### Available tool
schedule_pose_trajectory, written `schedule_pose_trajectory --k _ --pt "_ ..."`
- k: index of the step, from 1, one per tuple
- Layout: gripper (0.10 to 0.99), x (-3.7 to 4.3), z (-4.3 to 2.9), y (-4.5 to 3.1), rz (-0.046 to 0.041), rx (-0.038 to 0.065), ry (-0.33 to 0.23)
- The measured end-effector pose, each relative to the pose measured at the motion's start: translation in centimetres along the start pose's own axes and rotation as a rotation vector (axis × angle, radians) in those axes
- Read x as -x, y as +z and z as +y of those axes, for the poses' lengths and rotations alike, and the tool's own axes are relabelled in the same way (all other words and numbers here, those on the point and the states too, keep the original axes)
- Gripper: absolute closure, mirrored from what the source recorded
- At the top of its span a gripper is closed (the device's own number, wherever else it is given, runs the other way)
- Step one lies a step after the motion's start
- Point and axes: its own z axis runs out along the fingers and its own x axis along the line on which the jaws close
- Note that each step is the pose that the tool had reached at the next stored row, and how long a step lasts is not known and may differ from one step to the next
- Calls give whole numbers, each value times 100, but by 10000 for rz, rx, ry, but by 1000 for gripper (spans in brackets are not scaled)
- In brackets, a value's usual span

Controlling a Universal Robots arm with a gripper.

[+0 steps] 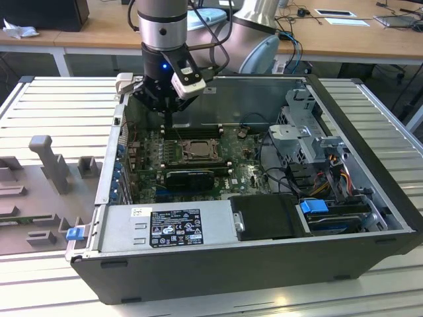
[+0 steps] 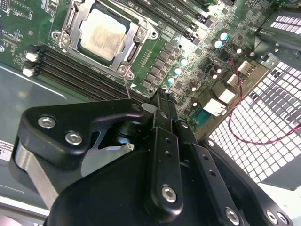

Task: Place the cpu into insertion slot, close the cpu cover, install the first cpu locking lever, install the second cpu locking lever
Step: 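Install the first cpu locking lever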

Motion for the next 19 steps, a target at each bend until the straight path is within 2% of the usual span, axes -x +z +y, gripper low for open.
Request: schedule_pose_trajectory --k 14,19 --pt "980 -52 0 0 0 2 0" --pt "980 -99 1 3 0 2 -2"
